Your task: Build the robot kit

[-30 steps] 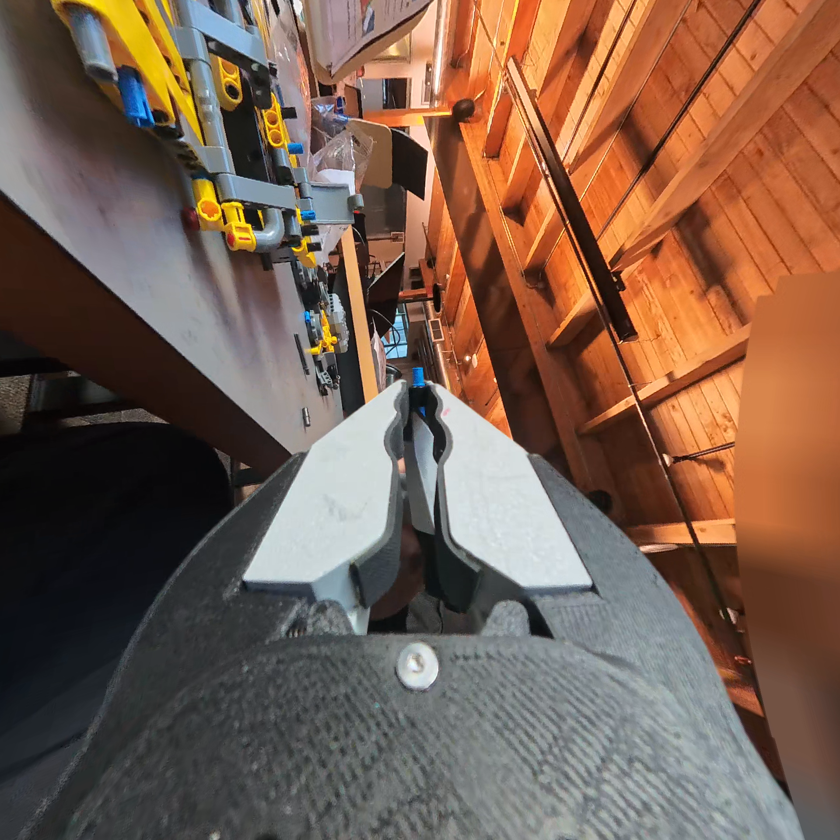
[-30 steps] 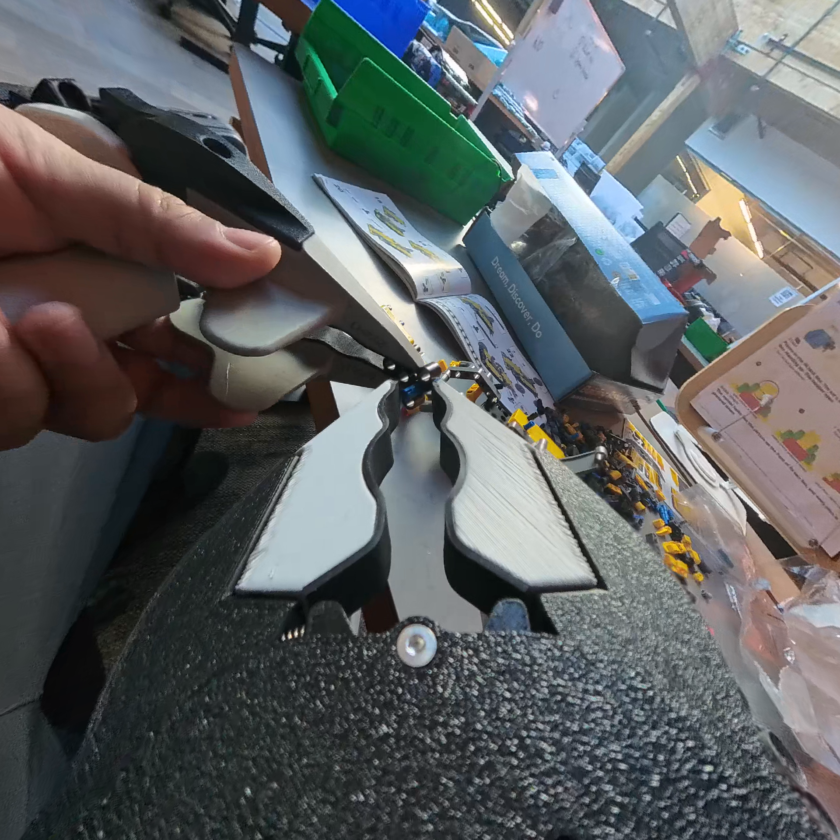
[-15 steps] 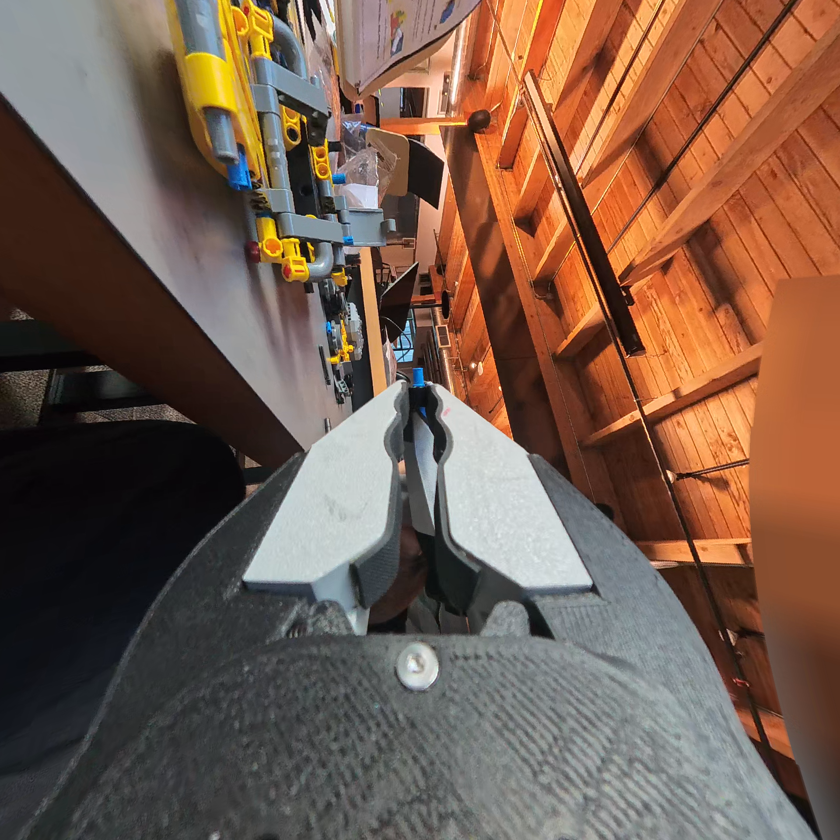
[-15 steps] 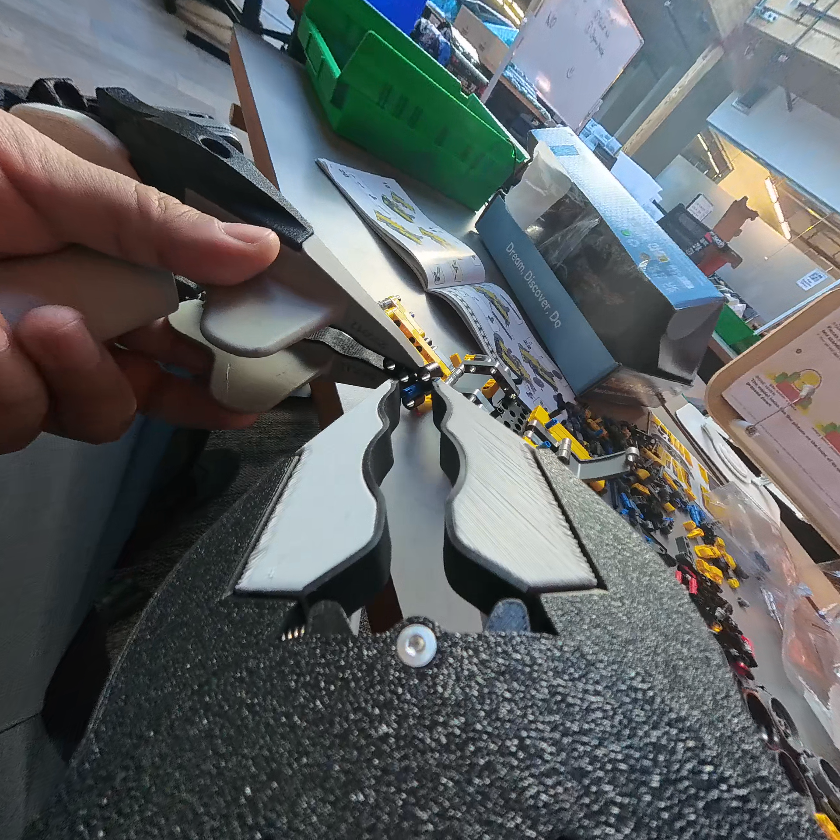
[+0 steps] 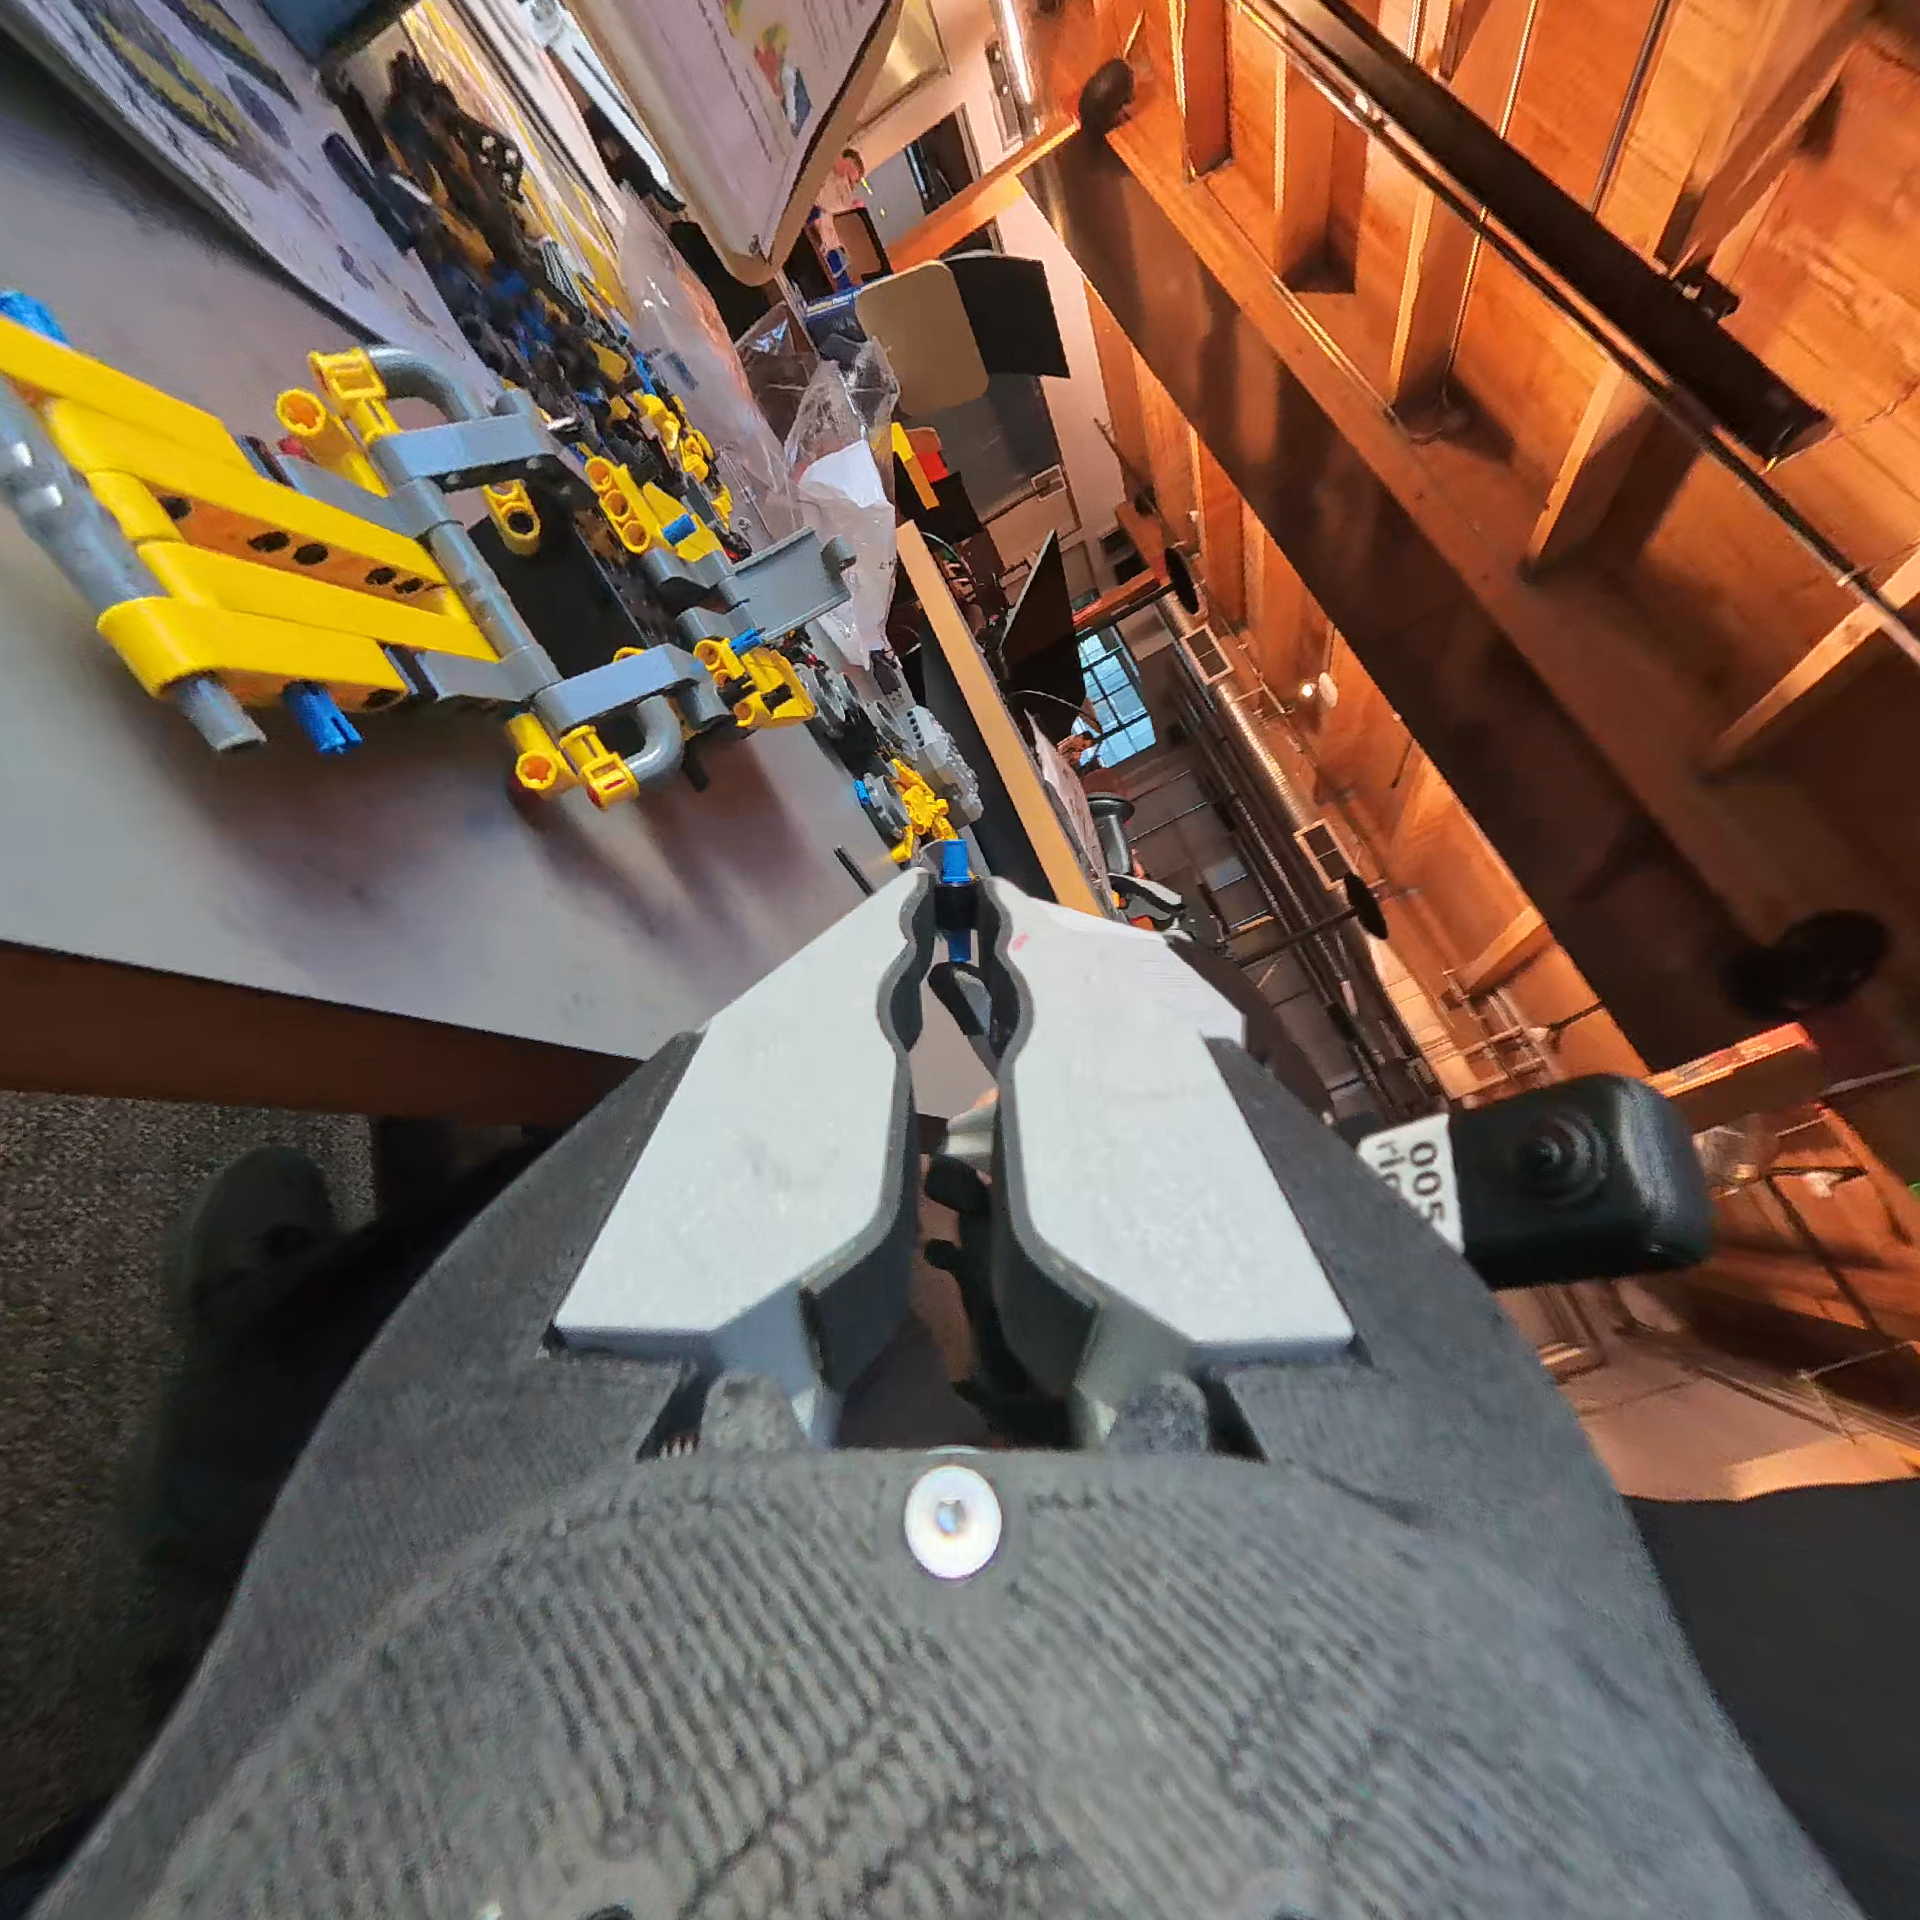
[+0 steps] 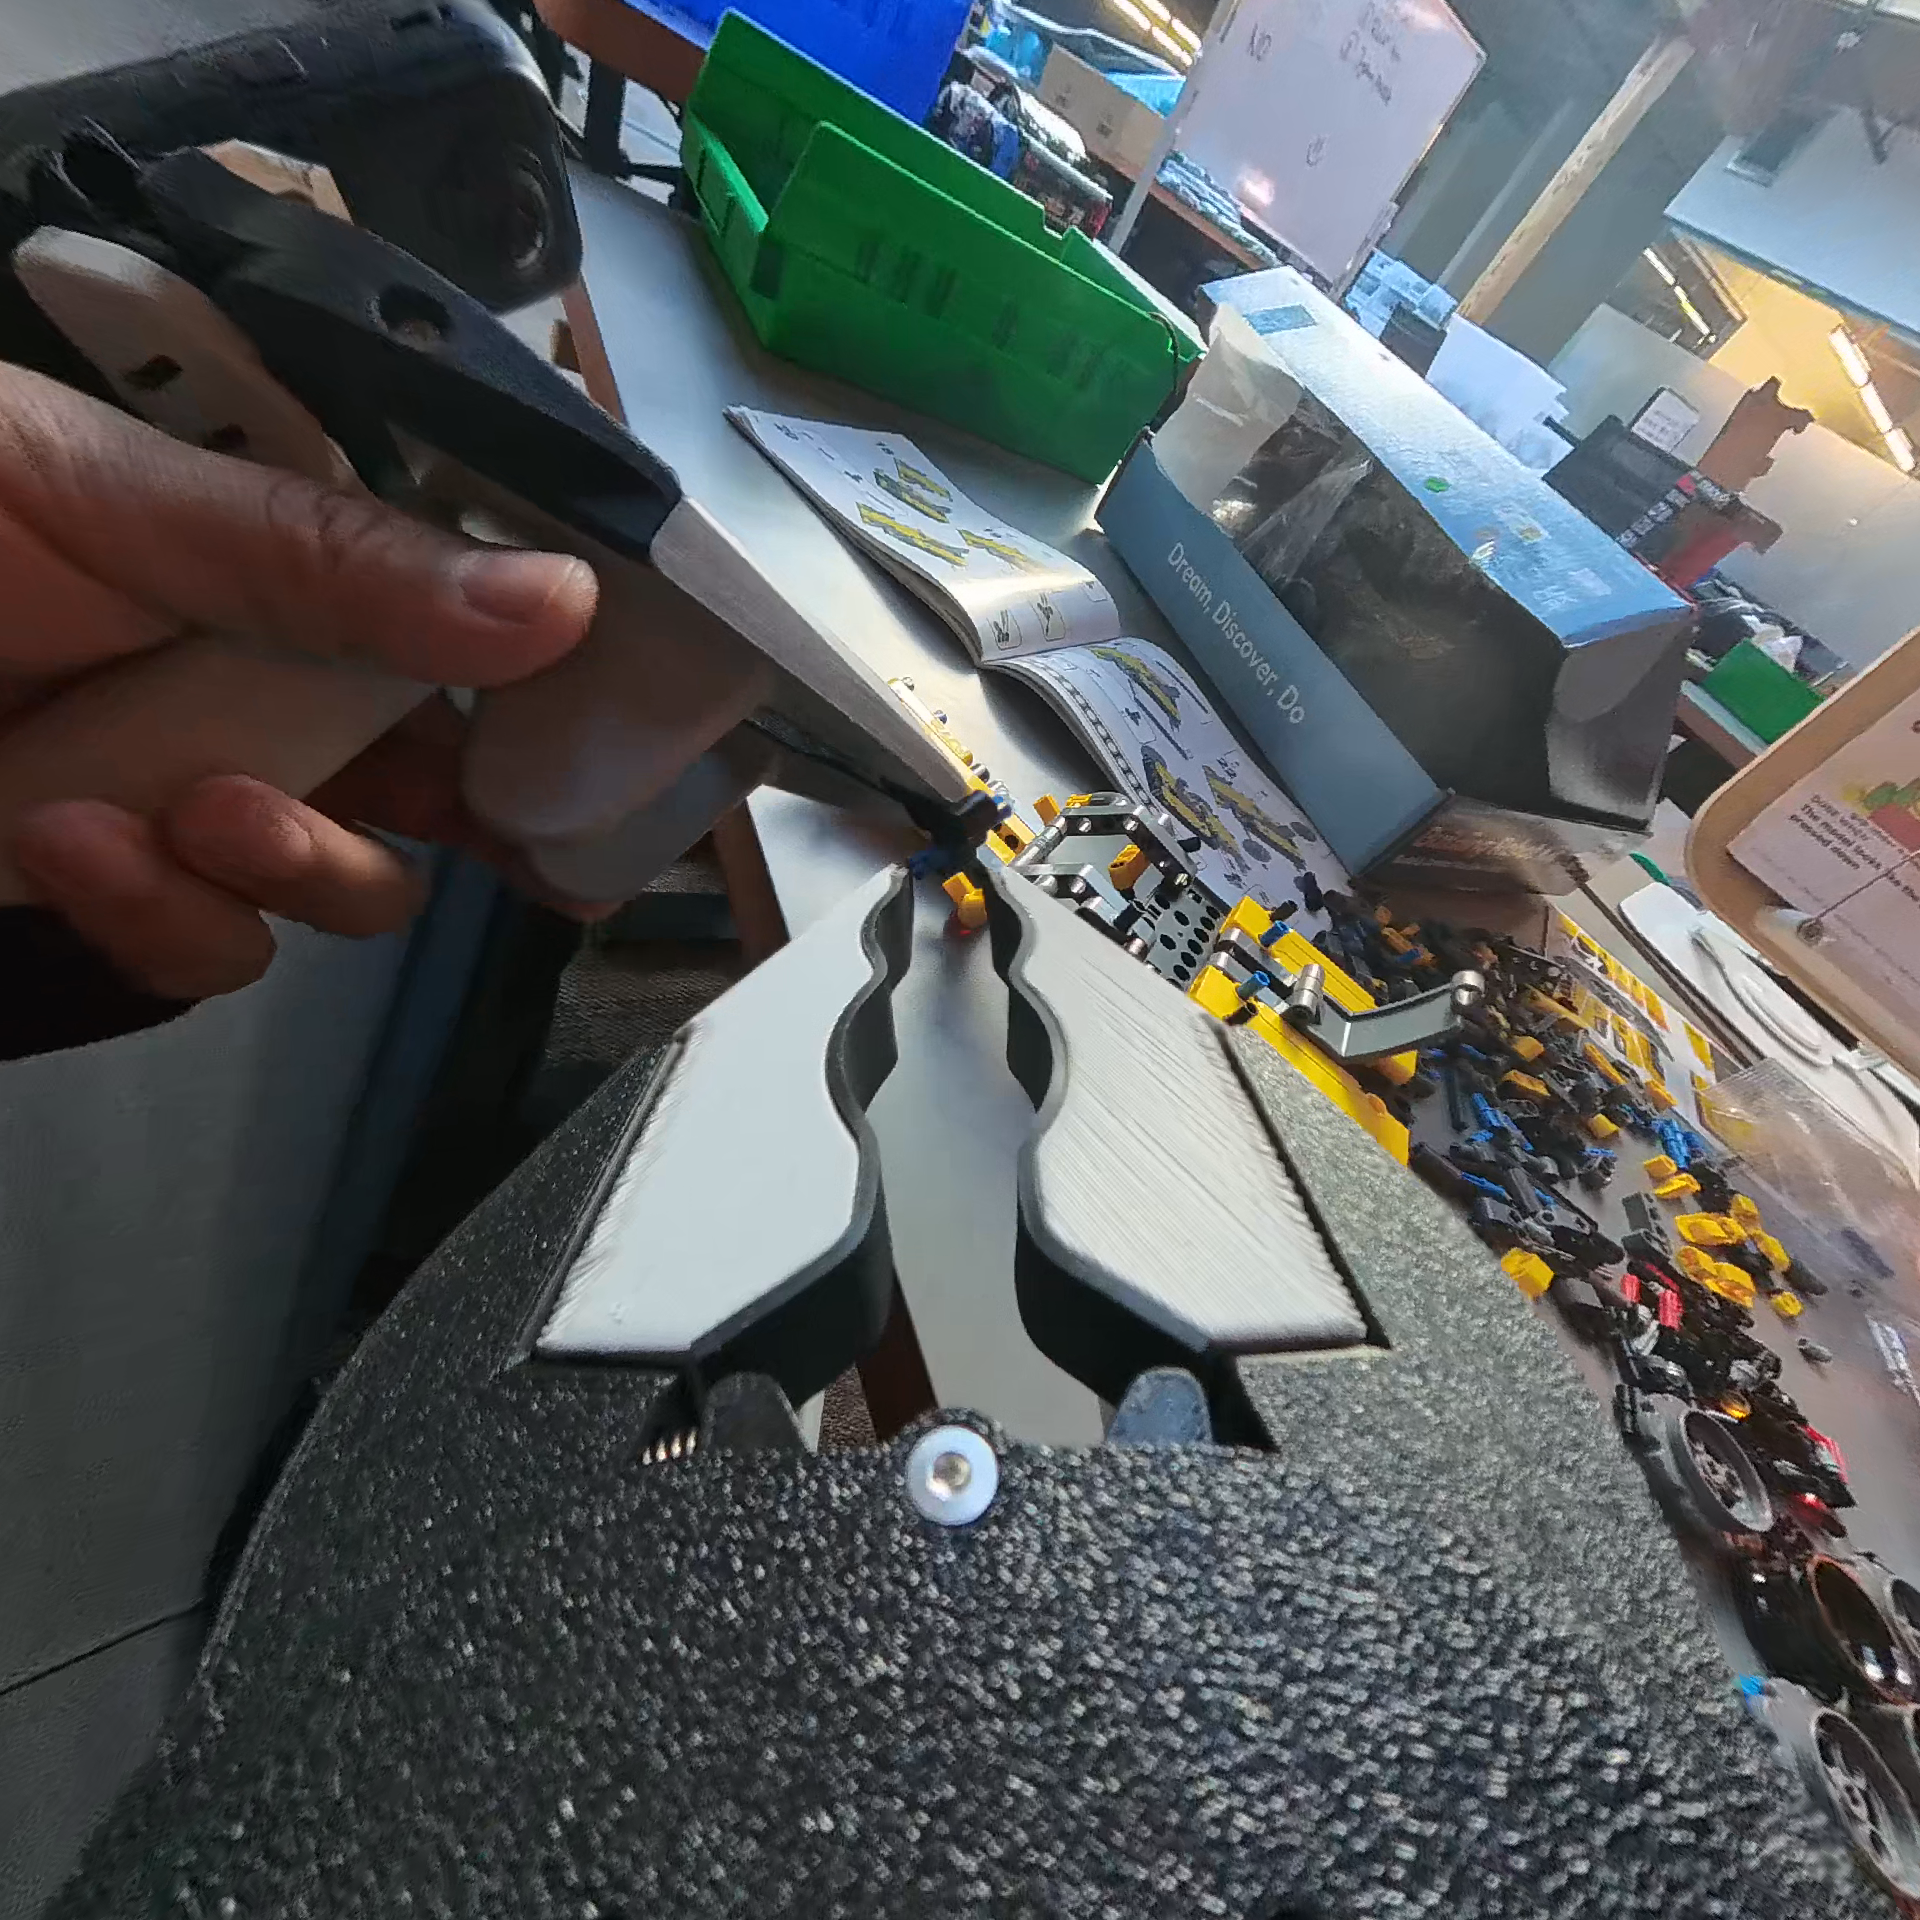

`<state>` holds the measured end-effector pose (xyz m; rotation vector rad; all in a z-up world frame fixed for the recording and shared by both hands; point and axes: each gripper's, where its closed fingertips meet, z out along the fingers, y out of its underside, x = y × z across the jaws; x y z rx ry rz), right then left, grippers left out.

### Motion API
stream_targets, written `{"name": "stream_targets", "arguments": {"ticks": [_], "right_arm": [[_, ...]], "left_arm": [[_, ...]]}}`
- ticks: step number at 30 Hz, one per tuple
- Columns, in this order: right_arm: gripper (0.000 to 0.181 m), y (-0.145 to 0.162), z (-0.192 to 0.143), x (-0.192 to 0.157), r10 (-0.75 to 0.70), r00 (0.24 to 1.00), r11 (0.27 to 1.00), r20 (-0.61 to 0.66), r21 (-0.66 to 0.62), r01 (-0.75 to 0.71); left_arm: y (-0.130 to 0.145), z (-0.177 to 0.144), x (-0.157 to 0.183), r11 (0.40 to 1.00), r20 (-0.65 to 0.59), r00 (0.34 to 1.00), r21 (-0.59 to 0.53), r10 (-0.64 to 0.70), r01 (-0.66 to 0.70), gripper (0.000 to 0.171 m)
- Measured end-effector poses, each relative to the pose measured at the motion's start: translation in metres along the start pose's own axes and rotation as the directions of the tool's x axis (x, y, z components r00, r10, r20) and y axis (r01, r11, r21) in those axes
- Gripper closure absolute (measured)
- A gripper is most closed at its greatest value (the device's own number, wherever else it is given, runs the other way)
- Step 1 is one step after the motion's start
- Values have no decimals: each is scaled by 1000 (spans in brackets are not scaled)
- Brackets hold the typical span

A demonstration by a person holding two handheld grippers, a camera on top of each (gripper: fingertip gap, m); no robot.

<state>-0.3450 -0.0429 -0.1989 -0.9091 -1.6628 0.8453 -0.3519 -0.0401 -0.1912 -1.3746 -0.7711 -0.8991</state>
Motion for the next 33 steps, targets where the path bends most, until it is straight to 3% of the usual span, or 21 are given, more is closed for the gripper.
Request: {"name": "stream_targets", "arguments": {"ticks": [5,13,23,33], "right_arm": [[172,-1,2,-8,-51,999,999,-17,-6,51],[177,-7,5,-6,-59,996,998,-61,3,59],[178,-6,8,-6,-45,998,999,-50,-3,45],[178,0,6,0,-15,999,1000,-52,-11,15]], "left_arm": [[3,0,-10,956,-33,957,34,-289,290,167],[-2,-3,-7,887,-88,889,75,-449,455,167],[-3,-5,-11,854,-129,852,50,-508,517,167],[1,1,-11,908,-108,904,8,-415,418,167]]}}
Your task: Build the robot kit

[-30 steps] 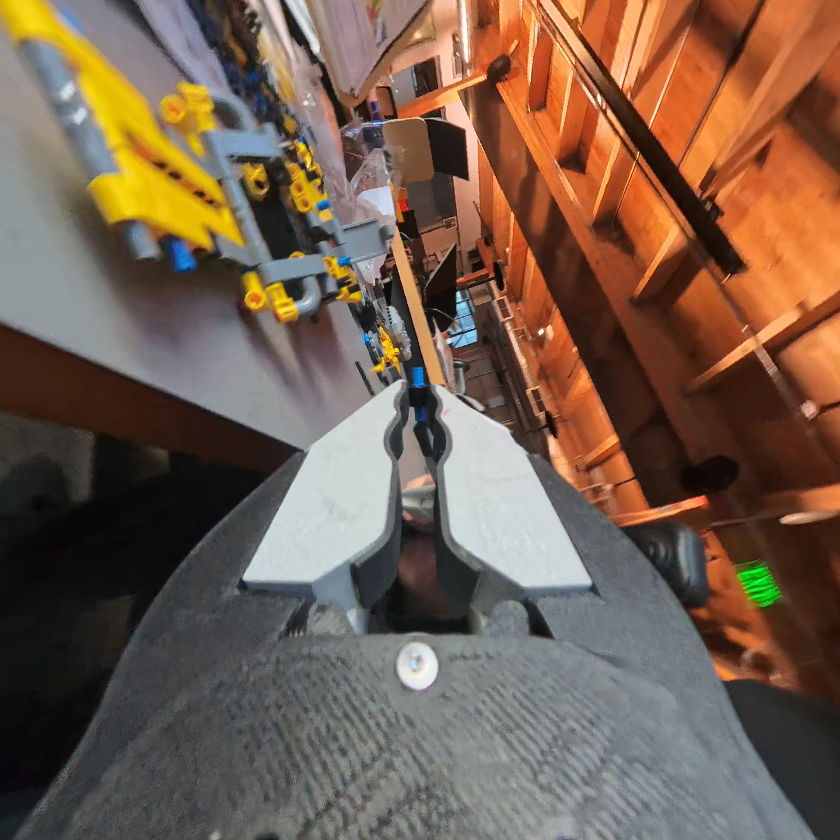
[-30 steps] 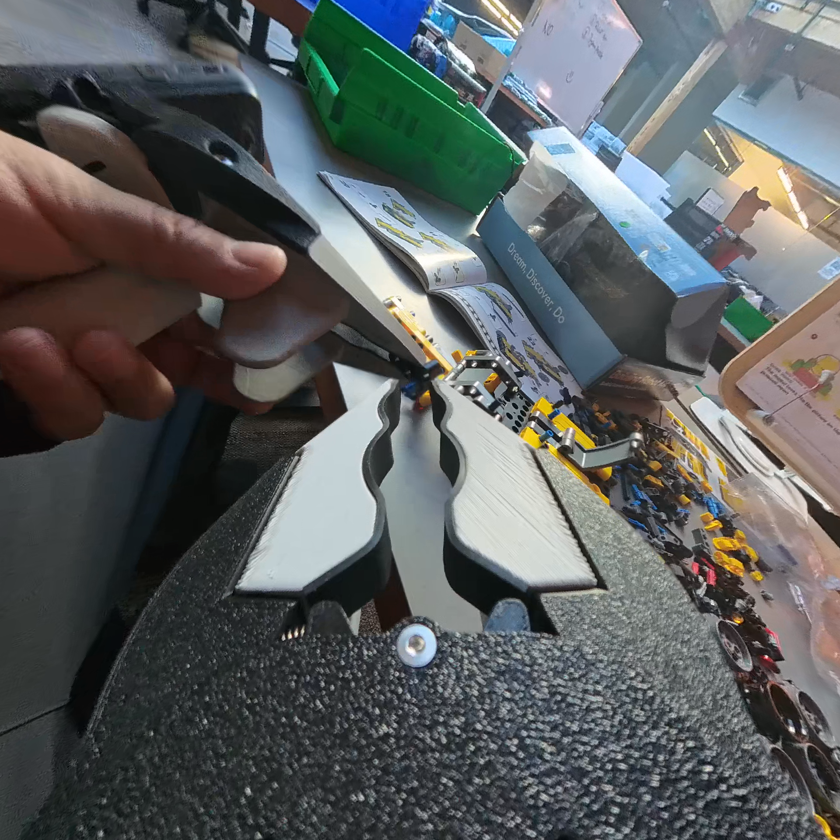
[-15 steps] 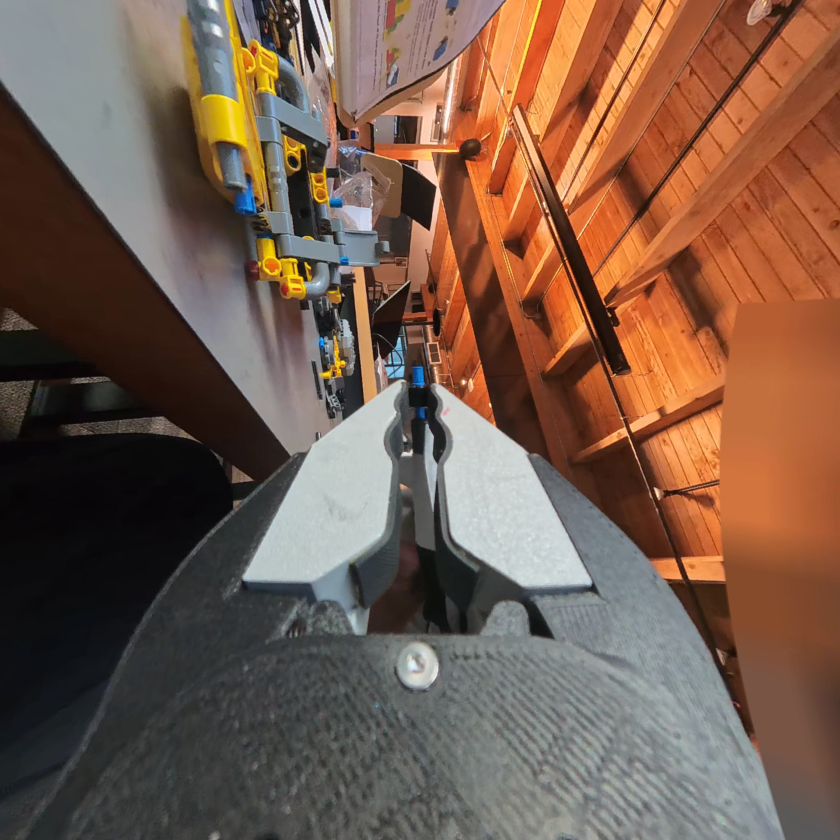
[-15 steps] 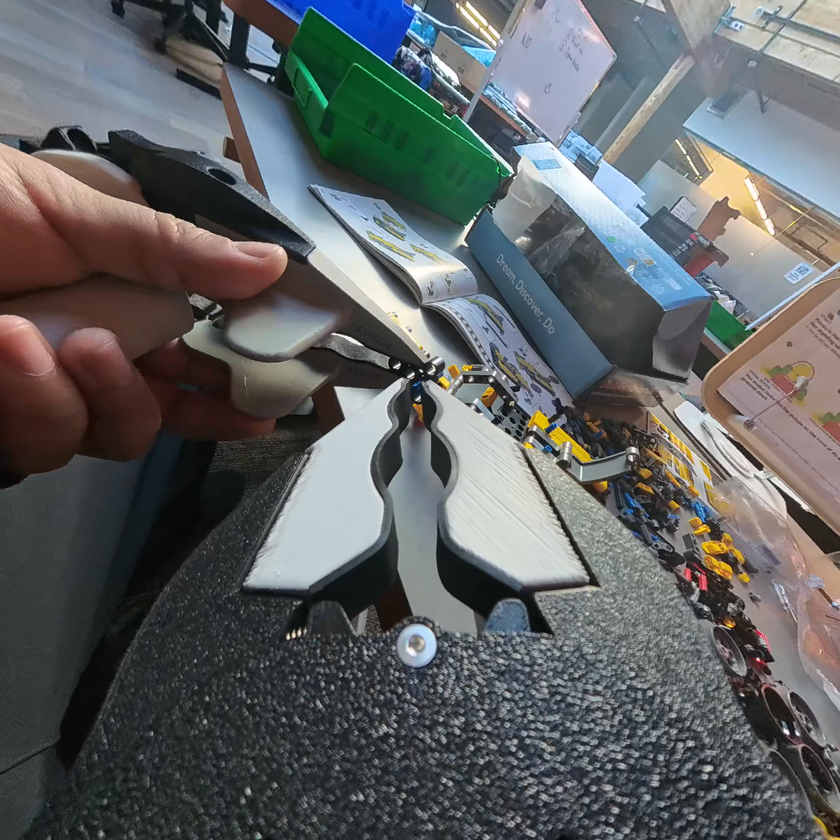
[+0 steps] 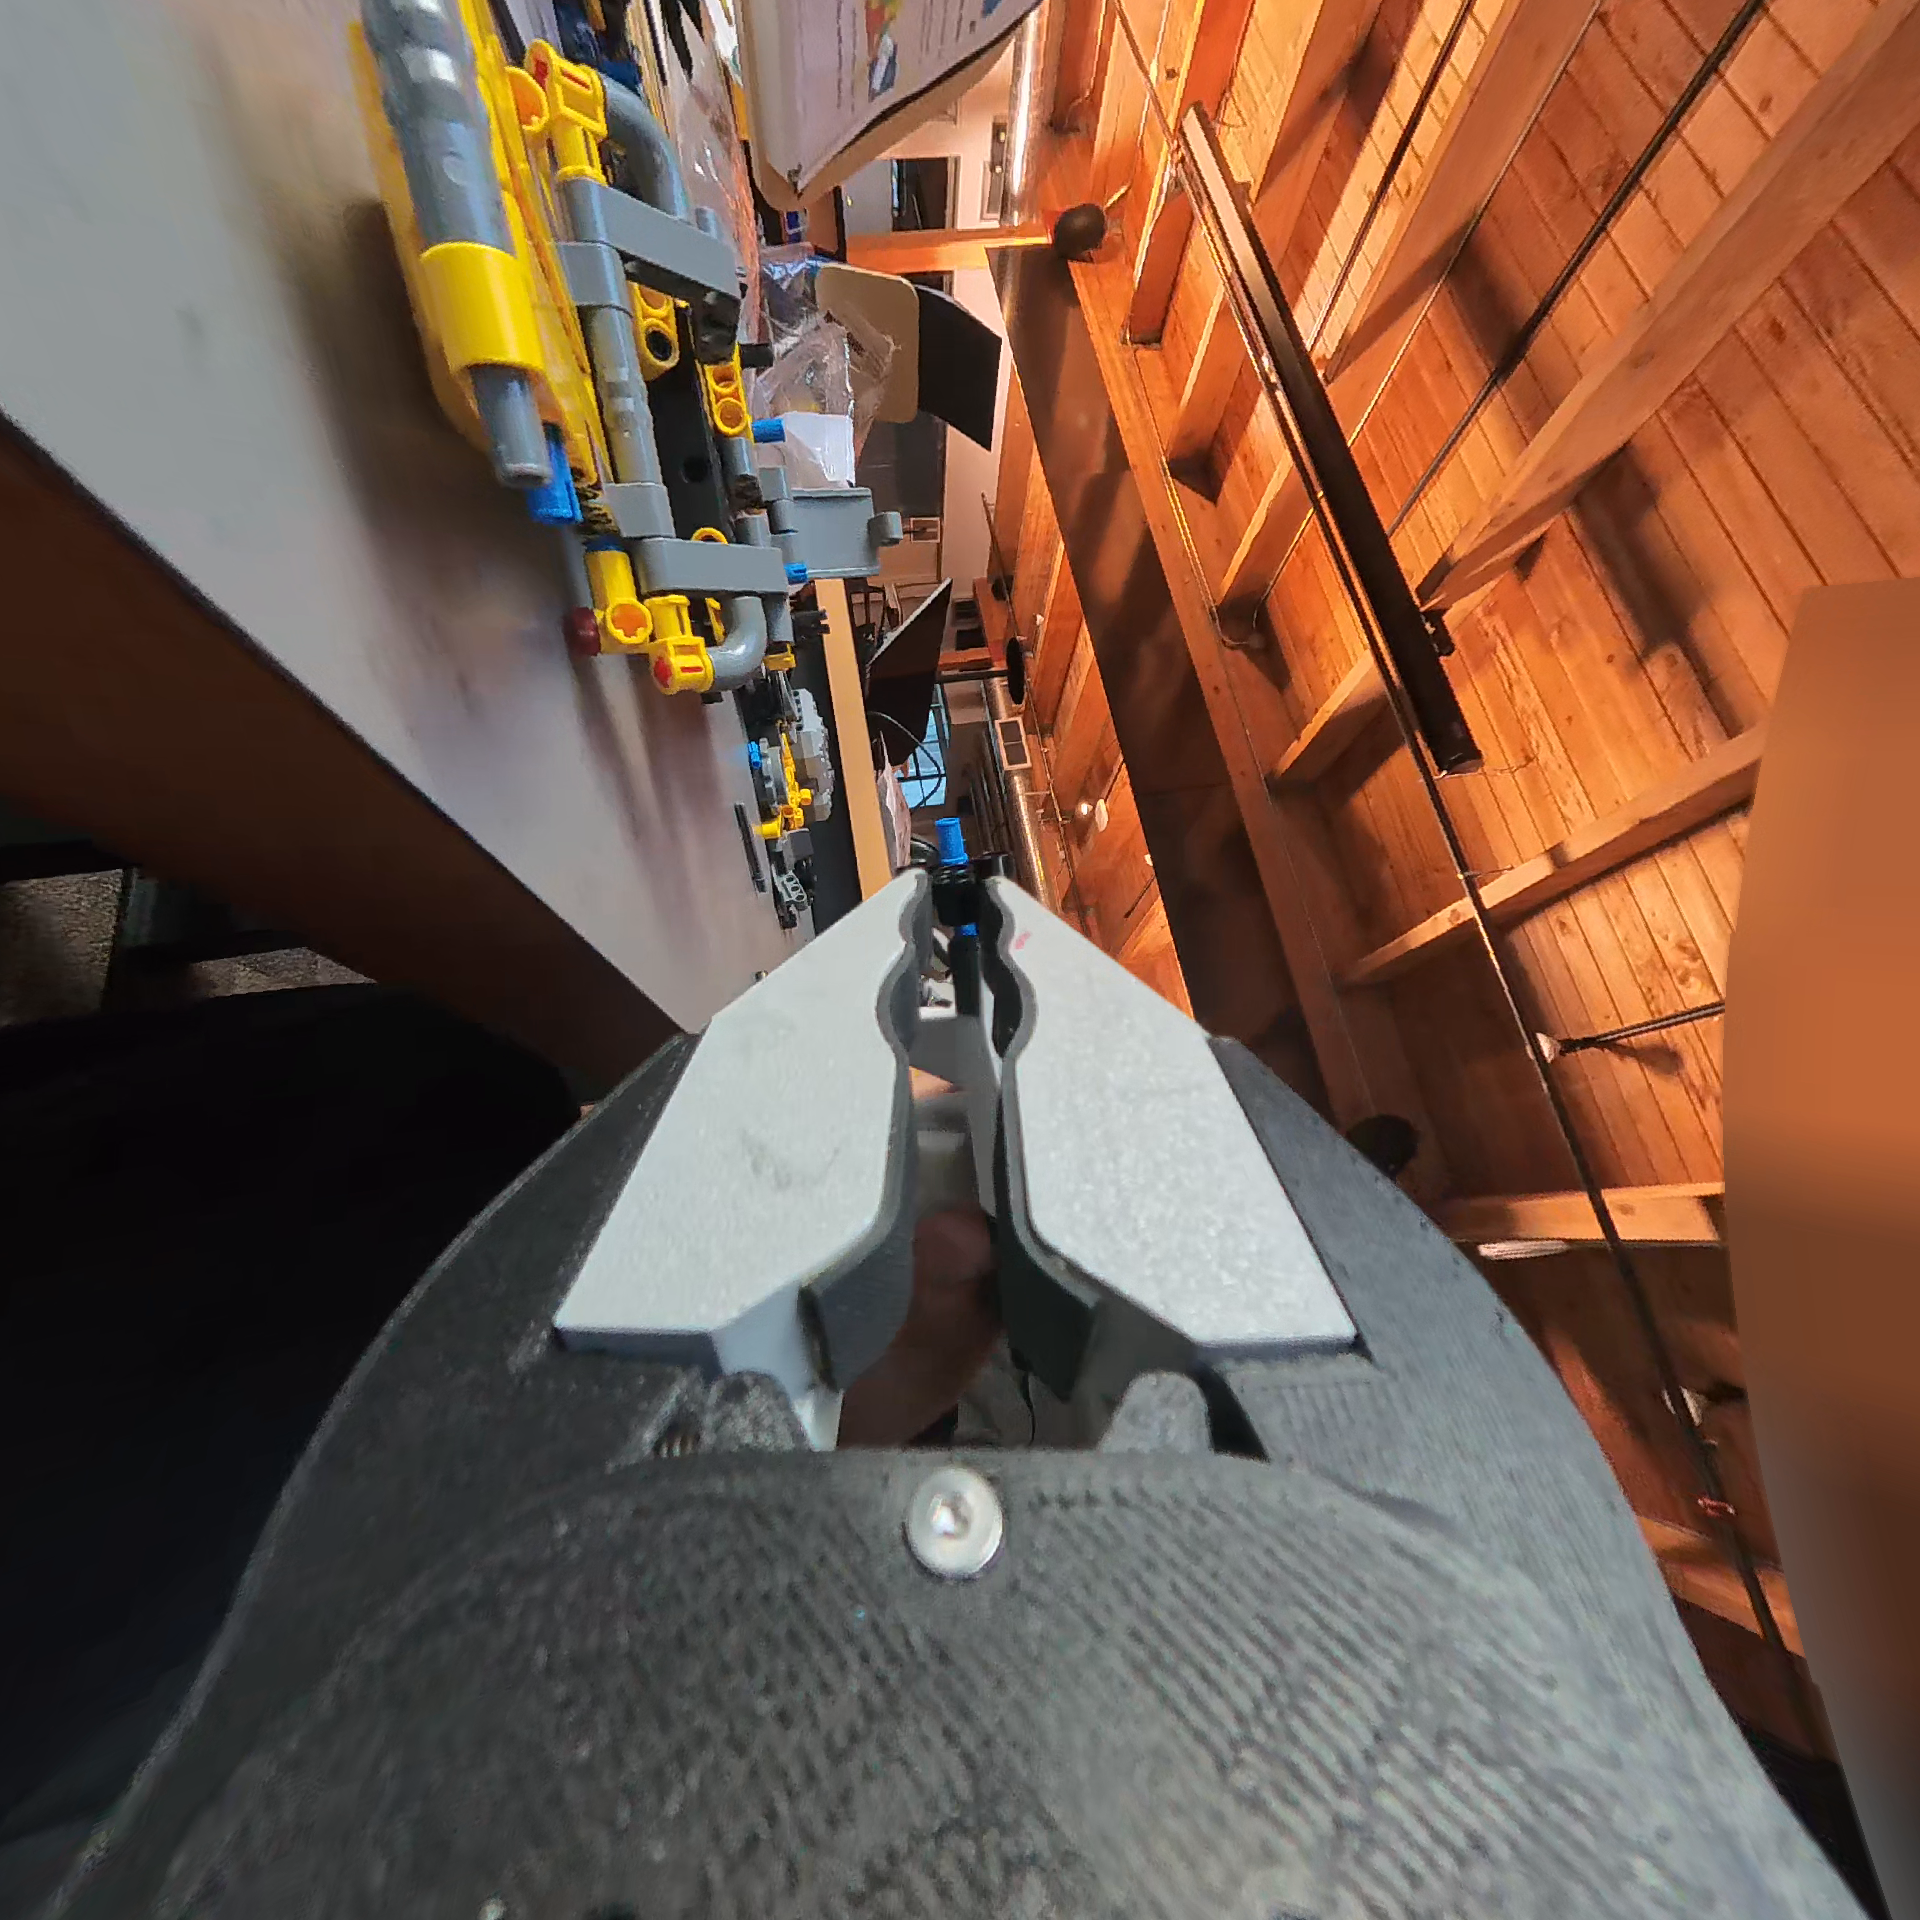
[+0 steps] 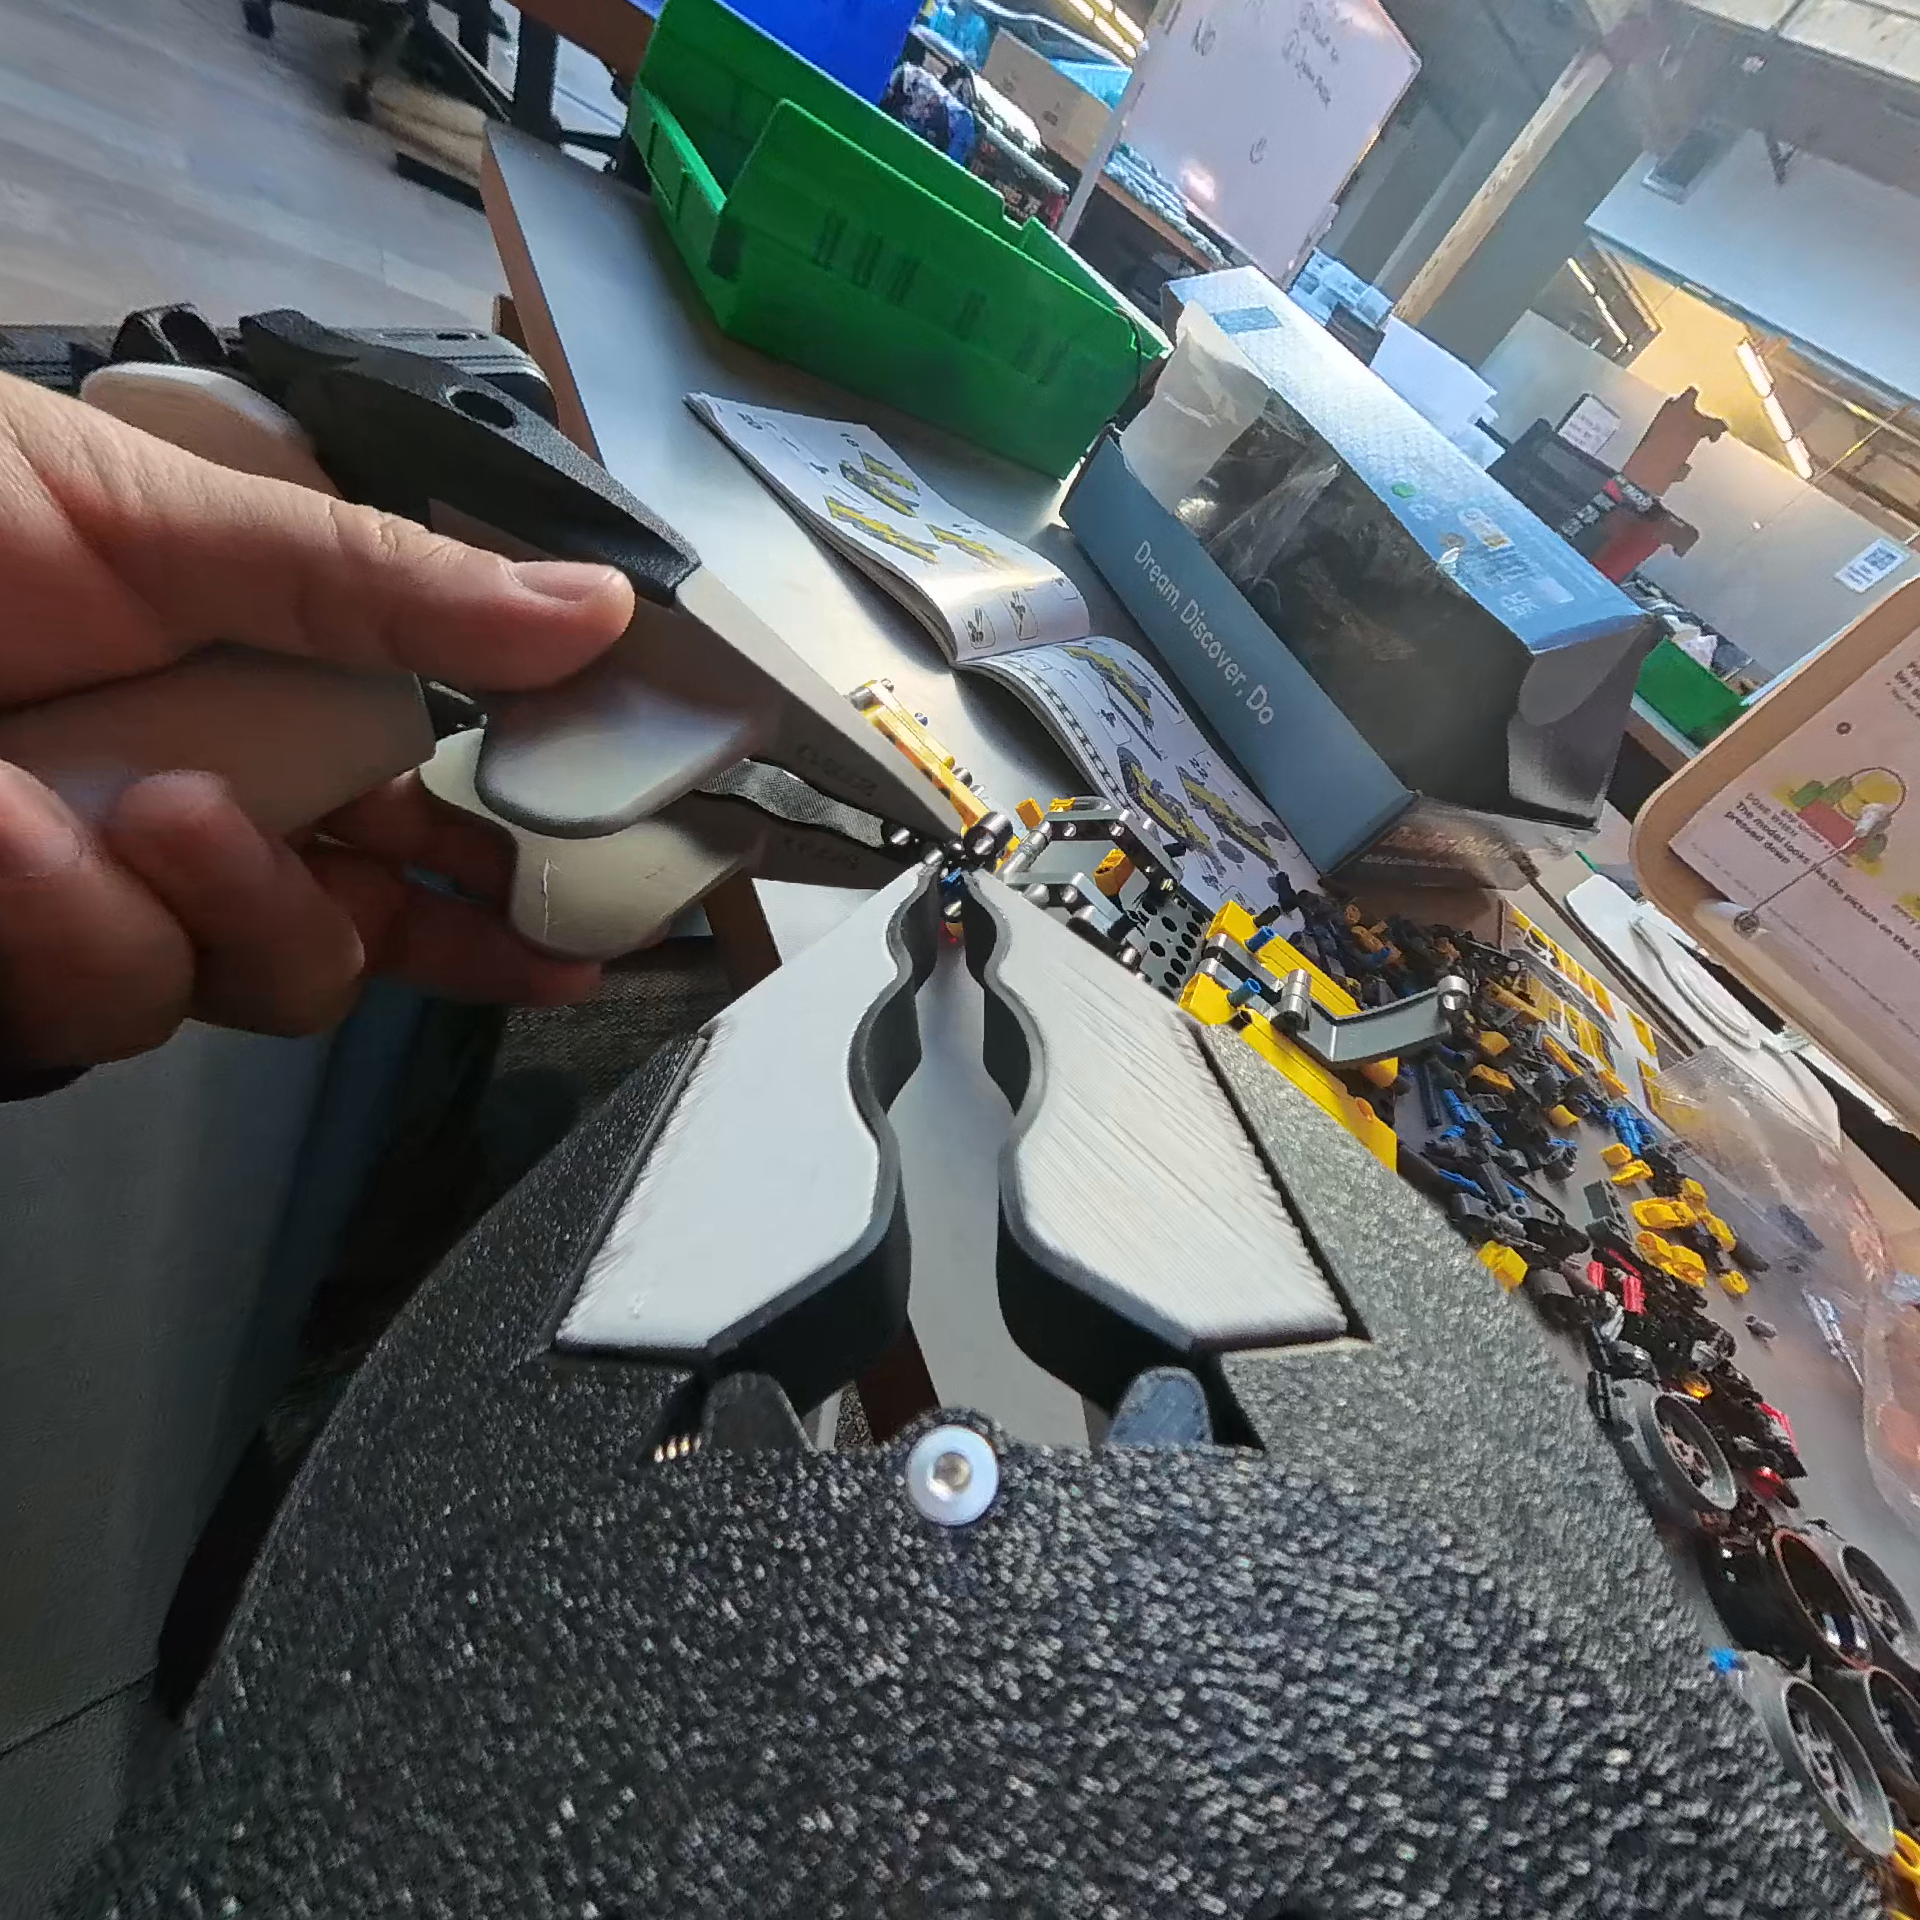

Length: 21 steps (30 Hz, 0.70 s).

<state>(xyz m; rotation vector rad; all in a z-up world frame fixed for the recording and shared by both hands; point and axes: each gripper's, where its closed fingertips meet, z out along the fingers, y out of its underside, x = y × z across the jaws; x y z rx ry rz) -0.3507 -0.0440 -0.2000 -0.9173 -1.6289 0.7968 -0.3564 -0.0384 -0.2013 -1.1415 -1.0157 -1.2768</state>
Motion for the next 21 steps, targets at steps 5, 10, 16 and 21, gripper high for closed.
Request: {"name": "stream_targets", "arguments": {"ticks": [5,10,16,21], "right_arm": [[178,2,-1,1,8,1000,1000,0,-3,-8],[178,2,-3,3,6,1000,1000,-4,-5,-6],[177,10,-3,0,65,997,997,33,-38,-64],[176,24,-16,2,109,993,991,36,-76,-107]], "left_arm": [[1,1,-1,1000,3,1000,-14,22,-22,167],[1,1,1,998,1,998,-33,62,-62,166],[3,2,-3,982,41,984,-78,175,-172,167],[17,8,-7,935,52,941,-146,334,-324,167]]}}
